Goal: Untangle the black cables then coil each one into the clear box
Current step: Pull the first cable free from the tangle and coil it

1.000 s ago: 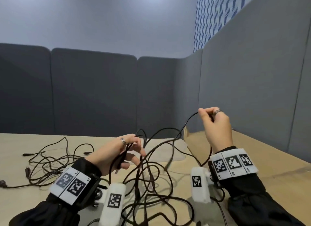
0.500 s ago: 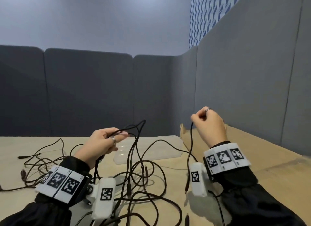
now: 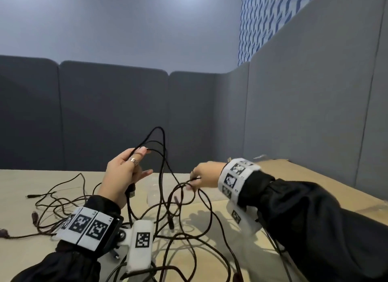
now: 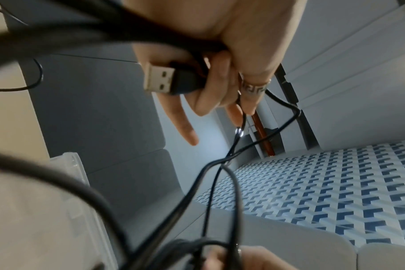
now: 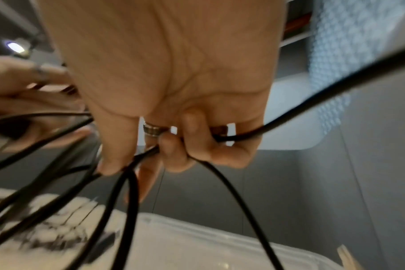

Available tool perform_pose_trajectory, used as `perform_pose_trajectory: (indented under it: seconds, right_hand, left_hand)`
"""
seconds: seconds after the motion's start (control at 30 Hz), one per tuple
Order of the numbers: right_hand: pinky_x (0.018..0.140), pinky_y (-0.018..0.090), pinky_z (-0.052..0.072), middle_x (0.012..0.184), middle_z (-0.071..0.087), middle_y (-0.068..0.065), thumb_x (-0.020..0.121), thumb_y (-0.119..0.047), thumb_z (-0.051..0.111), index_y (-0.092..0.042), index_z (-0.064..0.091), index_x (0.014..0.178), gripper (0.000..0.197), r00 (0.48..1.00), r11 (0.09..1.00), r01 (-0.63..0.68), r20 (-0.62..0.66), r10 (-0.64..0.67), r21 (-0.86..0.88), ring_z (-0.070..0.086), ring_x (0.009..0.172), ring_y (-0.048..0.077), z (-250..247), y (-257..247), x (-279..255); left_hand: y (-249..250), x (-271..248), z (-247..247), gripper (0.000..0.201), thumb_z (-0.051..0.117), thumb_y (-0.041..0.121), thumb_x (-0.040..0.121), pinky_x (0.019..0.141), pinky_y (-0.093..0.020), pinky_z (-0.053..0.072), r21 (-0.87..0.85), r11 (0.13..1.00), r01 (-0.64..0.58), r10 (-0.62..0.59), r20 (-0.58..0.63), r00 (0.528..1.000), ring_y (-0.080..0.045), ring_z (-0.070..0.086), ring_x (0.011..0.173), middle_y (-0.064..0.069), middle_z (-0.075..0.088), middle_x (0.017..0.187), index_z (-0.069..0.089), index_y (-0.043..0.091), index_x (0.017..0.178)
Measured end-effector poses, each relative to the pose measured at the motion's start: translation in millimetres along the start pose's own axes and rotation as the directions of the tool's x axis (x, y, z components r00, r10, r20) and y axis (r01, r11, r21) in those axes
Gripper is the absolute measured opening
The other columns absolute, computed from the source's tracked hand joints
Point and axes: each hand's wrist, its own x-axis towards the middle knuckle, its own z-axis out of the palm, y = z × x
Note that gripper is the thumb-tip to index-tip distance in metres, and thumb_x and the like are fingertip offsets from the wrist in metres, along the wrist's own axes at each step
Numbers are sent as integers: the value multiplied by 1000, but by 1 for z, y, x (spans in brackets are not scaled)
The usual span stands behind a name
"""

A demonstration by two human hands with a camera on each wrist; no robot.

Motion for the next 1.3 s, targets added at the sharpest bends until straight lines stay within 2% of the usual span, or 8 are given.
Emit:
perform_pose_trajectory:
  seconds: [0.23,0.43,0.63,0.77,0.83,0.93,1.1,1.3]
  right_hand:
    - [63,25,35,52,47,-11,91,-41,56,-23,57,56,39,839,821,98,-490,236,562,42,56,7,-39,50,-17]
    - [60,28,31,56,48,-2,94,-25,51,-19,51,56,38,386,549,172,-568,727,818,39,52,11,-51,105,-29]
    - [60,27,35,61,45,-6,99,-31,39,-20,39,62,39,35,389,366,-430,902,845,46,65,23,-64,121,-45]
    - [43,30,51,62,36,-2,100,-31,38,-18,39,68,35,244,196,626,-429,870,755,38,47,9,-76,99,-47]
    - [48,37,57,59,31,-1,101,-30,39,-17,39,70,33,436,68,675,-472,767,735,28,35,4,-86,75,-50]
    - [60,43,57,55,32,-2,101,-30,40,-17,39,71,32,620,38,628,-530,579,777,24,32,4,-95,40,-57]
    - [55,34,55,62,42,-1,99,-34,43,-18,43,71,32,714,166,570,-585,384,804,29,35,5,-98,8,-63]
    - [48,21,38,70,56,-1,98,-37,41,-20,46,74,31,807,86,580,-586,69,810,29,45,11,-95,-5,-74]
  left_hand:
    - [-6,12,-8,20,47,19,96,33,-14,22,-163,985,60,-74,-83,994,-5,19,33,11,22,43,63,10,105]
    - [-16,19,-18,18,45,11,95,33,-11,14,-172,976,130,-156,-143,977,-4,18,31,11,22,41,62,10,101]
    - [-26,20,-19,19,46,14,94,37,-14,21,-15,976,217,-216,-205,955,-8,26,36,7,30,47,64,9,99]
    - [-23,18,-15,46,66,22,79,65,-31,45,211,951,226,-183,-207,961,-20,52,79,-16,56,104,53,5,120]
    - [-19,16,-12,94,72,32,67,98,-42,39,335,919,207,-168,-143,975,-26,42,124,-16,36,144,25,10,145]
    - [-2,1,3,100,75,39,71,111,-42,25,386,922,-29,14,40,999,-19,23,140,-1,16,155,14,27,149]
    - [2,-31,36,66,52,80,58,117,-50,-1,523,745,-414,257,347,902,18,37,119,33,51,120,45,45,114]
    - [-4,-47,64,97,35,92,54,109,-52,-25,703,287,-651,181,628,757,7,12,138,30,30,134,1,51,135]
